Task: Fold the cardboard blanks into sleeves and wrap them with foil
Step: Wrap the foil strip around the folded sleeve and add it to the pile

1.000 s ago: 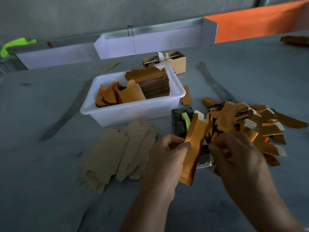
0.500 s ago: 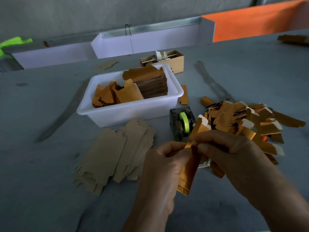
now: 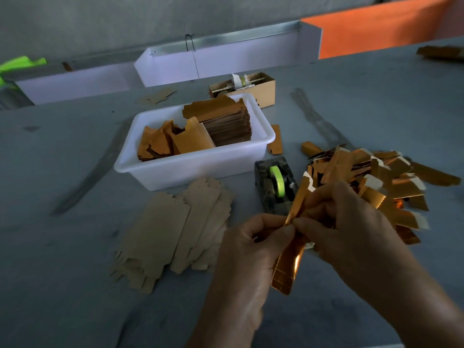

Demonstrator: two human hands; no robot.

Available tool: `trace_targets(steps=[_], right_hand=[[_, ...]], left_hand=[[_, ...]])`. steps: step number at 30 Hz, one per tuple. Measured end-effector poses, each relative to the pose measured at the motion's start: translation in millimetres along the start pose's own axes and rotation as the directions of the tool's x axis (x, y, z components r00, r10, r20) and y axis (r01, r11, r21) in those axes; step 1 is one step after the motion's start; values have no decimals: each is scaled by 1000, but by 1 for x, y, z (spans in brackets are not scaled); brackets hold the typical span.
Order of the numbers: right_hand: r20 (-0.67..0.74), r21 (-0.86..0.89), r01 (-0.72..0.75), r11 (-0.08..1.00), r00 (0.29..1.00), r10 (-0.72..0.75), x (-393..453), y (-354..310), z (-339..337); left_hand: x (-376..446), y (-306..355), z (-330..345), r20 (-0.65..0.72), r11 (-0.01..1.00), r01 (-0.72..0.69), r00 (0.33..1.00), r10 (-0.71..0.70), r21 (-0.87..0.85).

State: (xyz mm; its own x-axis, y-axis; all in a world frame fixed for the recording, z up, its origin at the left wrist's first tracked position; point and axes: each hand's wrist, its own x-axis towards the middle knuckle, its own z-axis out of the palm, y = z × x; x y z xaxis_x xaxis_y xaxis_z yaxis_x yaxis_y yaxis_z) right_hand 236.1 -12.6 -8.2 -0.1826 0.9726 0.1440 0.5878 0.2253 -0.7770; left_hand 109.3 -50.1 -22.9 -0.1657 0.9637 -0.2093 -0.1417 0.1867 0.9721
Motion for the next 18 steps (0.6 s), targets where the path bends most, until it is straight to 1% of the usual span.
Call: trace_targets(steps=[4, 7, 10, 14, 17, 18], right_hand=[[-5, -60, 4, 998, 1000, -5, -1, -3, -1], [-7, -100, -14, 995, 1000, 14, -3, -7, 1], [-40, -192, -14, 981, 999, 7, -7, -12, 2], [-80, -283, -42, 958, 997, 20, -7, -22, 2], [-116, -365, -45, 930, 993, 2, -6, -23, 1], [-124, -360, -42, 932, 992, -3, -6, -20, 1]], left_hand=[[0, -2, 0, 29, 1000, 18, 999, -19, 25], [0, -3, 2, -32, 998, 19, 999, -17, 66], [-1, -4, 7, -105, 998, 10, 994, -4, 58], [-4, -9, 17, -217, 990, -91, 970, 113, 105], [-3, -9, 14, -305, 963, -222, 916, 260, 155], [-2, -8, 12, -315, 952, -257, 901, 299, 167]])
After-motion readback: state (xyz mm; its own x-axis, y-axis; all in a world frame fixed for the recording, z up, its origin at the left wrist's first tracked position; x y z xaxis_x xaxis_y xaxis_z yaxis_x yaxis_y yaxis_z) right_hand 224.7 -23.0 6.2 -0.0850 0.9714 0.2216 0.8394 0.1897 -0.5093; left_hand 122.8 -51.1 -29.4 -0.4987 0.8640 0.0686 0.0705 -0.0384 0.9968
